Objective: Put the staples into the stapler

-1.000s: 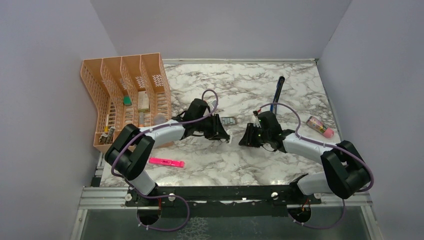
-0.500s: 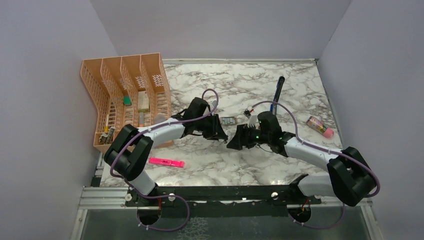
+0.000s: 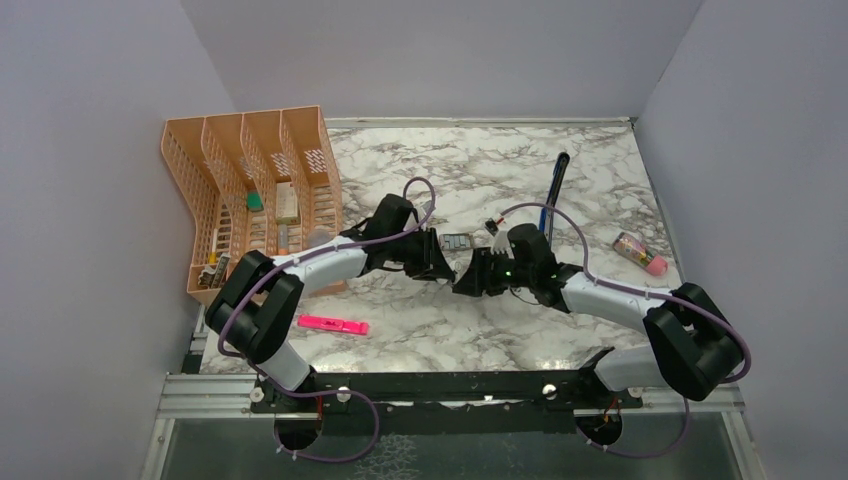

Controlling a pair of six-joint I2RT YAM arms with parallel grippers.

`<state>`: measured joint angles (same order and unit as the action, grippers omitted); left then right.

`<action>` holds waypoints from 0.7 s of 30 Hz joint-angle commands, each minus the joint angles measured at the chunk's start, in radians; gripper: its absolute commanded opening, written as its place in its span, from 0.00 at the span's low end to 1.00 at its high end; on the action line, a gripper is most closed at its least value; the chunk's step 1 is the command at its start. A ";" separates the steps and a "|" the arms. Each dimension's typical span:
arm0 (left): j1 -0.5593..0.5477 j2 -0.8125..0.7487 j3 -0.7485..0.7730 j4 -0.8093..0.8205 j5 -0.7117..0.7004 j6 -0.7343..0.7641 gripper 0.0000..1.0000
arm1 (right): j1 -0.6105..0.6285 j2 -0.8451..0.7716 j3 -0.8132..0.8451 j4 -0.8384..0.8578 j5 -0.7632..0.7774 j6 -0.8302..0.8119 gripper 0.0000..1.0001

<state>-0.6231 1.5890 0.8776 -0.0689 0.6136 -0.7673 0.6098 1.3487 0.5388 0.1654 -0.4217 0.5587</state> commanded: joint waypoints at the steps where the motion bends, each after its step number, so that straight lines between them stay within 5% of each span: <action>1: 0.004 -0.038 -0.013 0.000 0.075 -0.005 0.00 | 0.005 0.014 0.001 0.058 0.087 0.008 0.50; 10: 0.005 -0.041 0.010 -0.111 0.115 0.051 0.00 | 0.003 0.072 0.039 -0.011 0.146 -0.025 0.33; 21: 0.005 -0.015 0.047 -0.339 0.199 0.140 0.00 | 0.005 0.105 0.079 -0.066 0.066 -0.100 0.31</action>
<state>-0.6106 1.5879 0.8963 -0.3027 0.7105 -0.6758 0.6113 1.4483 0.5751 0.1020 -0.3367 0.4980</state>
